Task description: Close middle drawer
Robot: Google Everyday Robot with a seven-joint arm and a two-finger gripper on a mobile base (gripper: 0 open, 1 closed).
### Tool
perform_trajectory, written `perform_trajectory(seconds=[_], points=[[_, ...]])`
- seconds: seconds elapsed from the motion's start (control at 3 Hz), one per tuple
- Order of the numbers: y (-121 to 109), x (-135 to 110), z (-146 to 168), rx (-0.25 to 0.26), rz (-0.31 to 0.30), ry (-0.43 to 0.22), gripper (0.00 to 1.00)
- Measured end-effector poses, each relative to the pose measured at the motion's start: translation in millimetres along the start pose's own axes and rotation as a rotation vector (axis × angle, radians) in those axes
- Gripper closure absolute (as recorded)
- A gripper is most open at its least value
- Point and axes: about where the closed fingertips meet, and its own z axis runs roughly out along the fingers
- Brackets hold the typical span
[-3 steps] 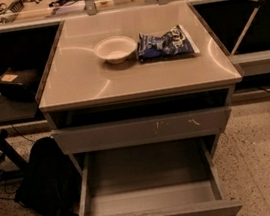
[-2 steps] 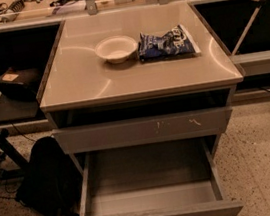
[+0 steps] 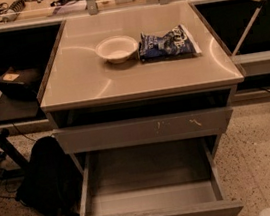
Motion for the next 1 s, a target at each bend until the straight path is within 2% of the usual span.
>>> perform_trajectory(seconds=[0.33,0.67,1.0], points=[[3,-4,-3,0.025,-0.016,-0.024,0.00],[3,-4,-3,0.024,-0.016,-0.024,0.00],[-14,-3,11,0.028,-0.047,-0.067,0.00]])
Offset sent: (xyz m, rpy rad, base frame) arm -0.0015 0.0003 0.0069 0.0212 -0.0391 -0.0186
